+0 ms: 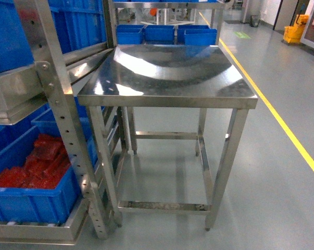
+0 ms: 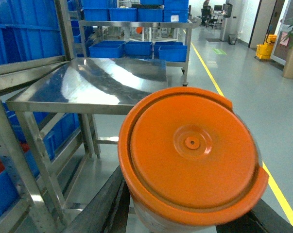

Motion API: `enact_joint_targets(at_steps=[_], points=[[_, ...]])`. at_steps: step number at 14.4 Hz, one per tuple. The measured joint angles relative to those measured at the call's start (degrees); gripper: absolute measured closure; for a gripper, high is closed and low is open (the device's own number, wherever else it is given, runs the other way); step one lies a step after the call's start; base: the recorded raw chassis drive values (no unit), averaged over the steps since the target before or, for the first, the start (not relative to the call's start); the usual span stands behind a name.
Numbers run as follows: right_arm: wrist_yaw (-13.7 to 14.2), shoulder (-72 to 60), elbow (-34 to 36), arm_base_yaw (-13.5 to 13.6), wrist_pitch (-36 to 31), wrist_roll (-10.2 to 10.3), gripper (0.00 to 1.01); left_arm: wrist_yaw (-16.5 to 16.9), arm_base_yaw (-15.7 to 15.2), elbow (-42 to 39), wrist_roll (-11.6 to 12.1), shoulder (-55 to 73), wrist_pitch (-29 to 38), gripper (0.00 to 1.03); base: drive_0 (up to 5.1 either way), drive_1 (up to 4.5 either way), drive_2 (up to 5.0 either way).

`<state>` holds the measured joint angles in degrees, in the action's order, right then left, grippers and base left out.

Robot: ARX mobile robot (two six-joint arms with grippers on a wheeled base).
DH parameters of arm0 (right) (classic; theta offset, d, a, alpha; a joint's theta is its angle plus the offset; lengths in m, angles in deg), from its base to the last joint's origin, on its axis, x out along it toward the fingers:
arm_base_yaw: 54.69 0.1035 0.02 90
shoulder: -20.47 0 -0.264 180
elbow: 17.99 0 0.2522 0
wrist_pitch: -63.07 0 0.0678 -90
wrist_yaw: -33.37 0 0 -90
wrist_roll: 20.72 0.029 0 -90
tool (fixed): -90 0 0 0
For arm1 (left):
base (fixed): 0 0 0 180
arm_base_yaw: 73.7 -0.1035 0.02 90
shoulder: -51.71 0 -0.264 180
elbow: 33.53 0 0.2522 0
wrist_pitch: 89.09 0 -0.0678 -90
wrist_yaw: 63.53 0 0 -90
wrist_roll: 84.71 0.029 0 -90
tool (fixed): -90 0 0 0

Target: Sort blue parts and orange caps into right shelf containers

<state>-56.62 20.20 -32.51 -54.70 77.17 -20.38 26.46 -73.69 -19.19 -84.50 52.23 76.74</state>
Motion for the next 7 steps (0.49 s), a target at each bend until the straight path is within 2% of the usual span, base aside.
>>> enact_joint_targets(at_steps=[7], points=[[-0.02,0.0,0.0,0.0,-0.07,0.0,0.59,-0.11,0.0,0.0,0.0,0.0,0.13,0.6,-4.9,2.5,2.5]])
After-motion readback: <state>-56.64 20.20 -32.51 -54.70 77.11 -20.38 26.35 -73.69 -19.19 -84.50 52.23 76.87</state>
